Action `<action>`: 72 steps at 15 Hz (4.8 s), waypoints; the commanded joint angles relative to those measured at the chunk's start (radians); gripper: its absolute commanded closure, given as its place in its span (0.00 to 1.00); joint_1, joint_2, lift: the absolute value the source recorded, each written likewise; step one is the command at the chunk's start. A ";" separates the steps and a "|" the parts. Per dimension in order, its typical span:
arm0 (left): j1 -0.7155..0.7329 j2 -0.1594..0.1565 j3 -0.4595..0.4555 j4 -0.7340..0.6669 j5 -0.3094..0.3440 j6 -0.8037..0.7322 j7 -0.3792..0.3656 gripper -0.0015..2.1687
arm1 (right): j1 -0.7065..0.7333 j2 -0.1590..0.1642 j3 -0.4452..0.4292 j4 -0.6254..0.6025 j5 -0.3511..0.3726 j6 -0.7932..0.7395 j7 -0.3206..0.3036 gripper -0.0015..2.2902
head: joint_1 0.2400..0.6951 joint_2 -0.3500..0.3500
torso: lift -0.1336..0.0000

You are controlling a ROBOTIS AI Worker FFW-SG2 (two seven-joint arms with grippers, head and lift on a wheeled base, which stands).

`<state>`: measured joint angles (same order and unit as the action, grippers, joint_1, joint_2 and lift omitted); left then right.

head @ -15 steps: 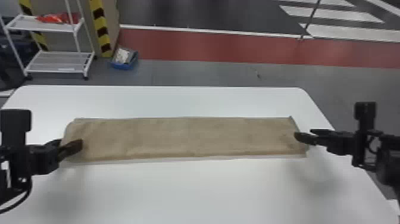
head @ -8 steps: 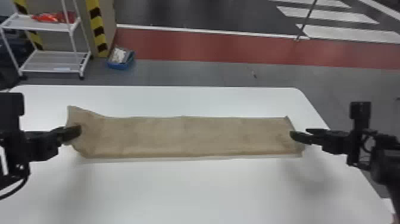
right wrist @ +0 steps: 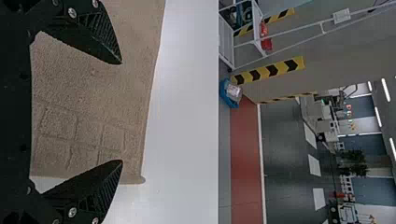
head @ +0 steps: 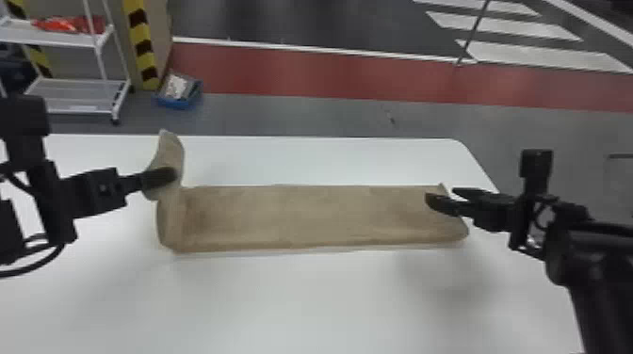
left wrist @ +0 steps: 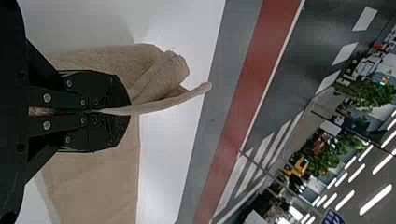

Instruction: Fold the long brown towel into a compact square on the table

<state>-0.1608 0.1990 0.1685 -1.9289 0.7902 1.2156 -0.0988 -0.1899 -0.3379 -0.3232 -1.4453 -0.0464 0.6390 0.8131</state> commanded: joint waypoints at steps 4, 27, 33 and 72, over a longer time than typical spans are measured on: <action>-0.102 -0.070 0.016 0.036 0.261 0.072 0.040 0.65 | 0.046 0.094 0.049 -0.089 -0.046 -0.002 -0.006 0.06 | 1.00 0.18 | 0.04; -0.155 -0.004 0.115 0.027 0.587 0.213 0.140 0.65 | -0.029 0.339 0.464 0.103 -0.145 -0.256 -0.167 0.61 | 0.97 0.68 | 0.04; -0.091 -0.050 -0.024 -0.021 0.340 0.072 0.183 0.65 | 0.179 0.201 0.090 -0.129 -0.243 -0.321 -0.167 0.02 | 0.98 0.45 | 0.04; 0.056 0.063 -0.469 0.169 -0.166 -0.686 0.202 0.04 | 0.399 0.178 -0.014 -0.371 -0.371 -0.143 -0.273 0.22 | 1.00 0.01 | 0.04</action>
<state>-0.1204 0.2220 -0.3221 -1.7500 0.6505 0.5527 0.1020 0.1895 -0.1630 -0.3787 -1.7757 -0.4321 0.4817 0.5488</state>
